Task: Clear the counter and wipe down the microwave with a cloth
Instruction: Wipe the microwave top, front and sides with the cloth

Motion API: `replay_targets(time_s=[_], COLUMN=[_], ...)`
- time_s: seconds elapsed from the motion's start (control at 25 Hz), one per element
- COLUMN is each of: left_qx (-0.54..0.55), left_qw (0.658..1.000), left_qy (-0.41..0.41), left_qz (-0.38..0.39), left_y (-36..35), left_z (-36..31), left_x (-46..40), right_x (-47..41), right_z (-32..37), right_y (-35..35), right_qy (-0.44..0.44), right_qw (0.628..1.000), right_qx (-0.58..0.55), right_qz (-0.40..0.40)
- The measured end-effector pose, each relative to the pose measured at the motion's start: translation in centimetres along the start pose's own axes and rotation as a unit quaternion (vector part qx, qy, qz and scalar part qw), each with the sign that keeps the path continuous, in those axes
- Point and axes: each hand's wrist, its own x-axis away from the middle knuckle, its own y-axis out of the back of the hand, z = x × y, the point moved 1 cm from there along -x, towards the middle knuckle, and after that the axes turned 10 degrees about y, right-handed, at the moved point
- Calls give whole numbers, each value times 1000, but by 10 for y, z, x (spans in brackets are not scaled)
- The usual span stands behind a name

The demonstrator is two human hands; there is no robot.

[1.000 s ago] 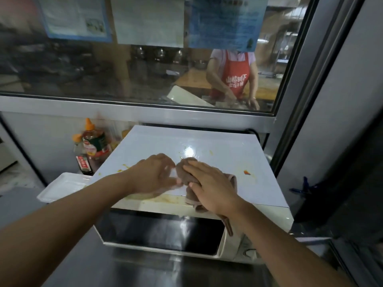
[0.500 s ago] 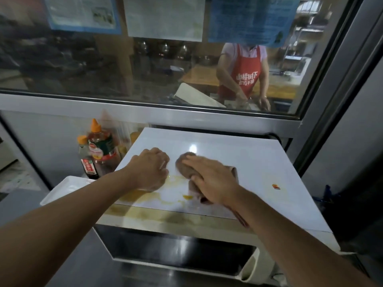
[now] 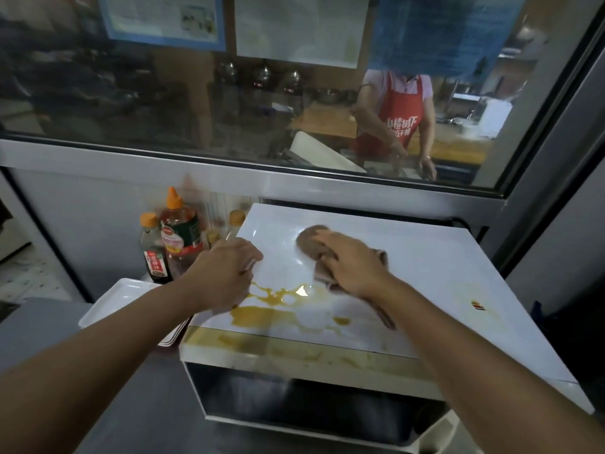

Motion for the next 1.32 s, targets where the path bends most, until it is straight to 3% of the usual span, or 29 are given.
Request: replay_targets(time_s=[0.08,0.16,0.28,0.32,0.48,0.56,0.64,0.72,0.8,0.96,1.08,1.24,1.32], left_qx=[7,26,54,57,63,68,80,90,94,93,87,107,111], left_qw=[1000,999,998,997,997,997,997,996,995,995,995,992,992], left_qy=[-14,-27,-27,-32,-33,-25,-8,3,7,29,54,63,63], left_qz=[10,-6,-35,-31,-19,-8,-5,2,21,16,4,11,11], left_y=[0,2,3,3,6,9,13,17,19,19,19,18,16], left_z=[6,14,29,31,30,32,38,45,49,58,67,75,75], left_x=[4,14,37,45,60,67,77,87,96,102,104,110,114], right_x=[29,50,49,43,40,59,61,48,24,12,43,60,52], right_z=[15,7,0,13,102,113,95,80,91,156,157,124,143], right_y=[-3,7,14,9,-31,-35,-24,-17,-24,-58,-53,-28,-40], right_qy=[56,30,-107,-111,33,88,45,-58,-85,35,93,-40,-18], right_qw=[995,995,993,991,999,995,999,996,992,999,994,993,991], right_qx=[-82,-96,30,67,6,-10,9,62,91,18,26,115,132], right_qz=[20,-3,-27,-25,37,46,19,-14,-22,17,49,8,-5])
